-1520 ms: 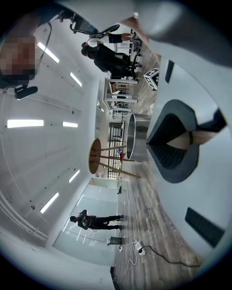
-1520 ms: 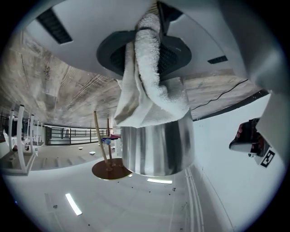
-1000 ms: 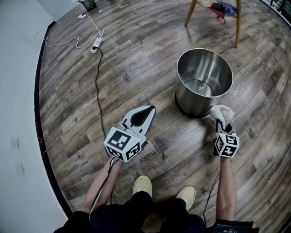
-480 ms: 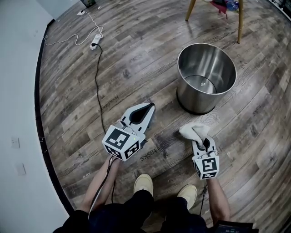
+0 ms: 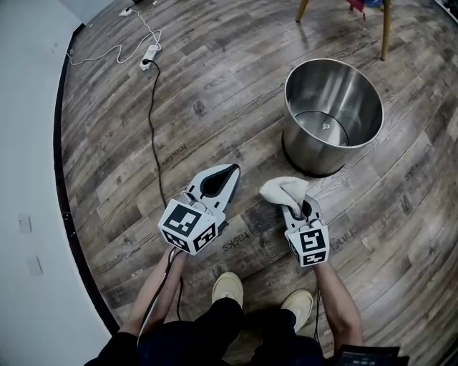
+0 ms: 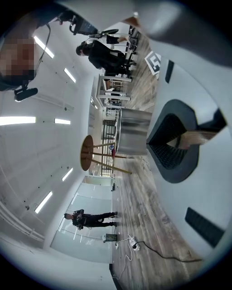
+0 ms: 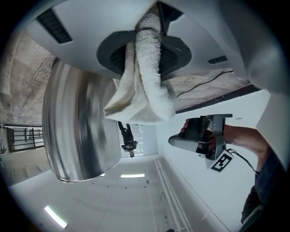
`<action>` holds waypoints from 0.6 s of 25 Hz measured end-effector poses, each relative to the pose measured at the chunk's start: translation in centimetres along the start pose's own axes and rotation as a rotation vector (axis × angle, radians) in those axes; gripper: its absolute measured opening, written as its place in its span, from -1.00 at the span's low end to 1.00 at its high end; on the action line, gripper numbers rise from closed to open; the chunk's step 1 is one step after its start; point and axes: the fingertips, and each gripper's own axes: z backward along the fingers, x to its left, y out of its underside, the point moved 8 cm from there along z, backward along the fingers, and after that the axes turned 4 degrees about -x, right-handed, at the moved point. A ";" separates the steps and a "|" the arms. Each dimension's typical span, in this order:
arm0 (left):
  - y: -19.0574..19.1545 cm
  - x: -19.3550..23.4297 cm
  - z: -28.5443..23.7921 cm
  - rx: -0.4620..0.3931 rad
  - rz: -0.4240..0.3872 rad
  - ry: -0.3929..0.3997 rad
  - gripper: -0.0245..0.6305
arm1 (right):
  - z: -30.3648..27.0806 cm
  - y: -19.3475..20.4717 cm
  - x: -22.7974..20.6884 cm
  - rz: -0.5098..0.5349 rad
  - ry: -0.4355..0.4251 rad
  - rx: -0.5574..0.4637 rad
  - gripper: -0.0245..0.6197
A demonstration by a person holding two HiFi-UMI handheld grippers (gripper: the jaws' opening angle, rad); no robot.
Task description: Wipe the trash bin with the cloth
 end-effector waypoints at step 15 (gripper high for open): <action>2.3 0.2 -1.5 0.042 0.035 0.019 -0.93 | -5.5 1.9 -3.6 -0.020 0.071 0.072 -0.67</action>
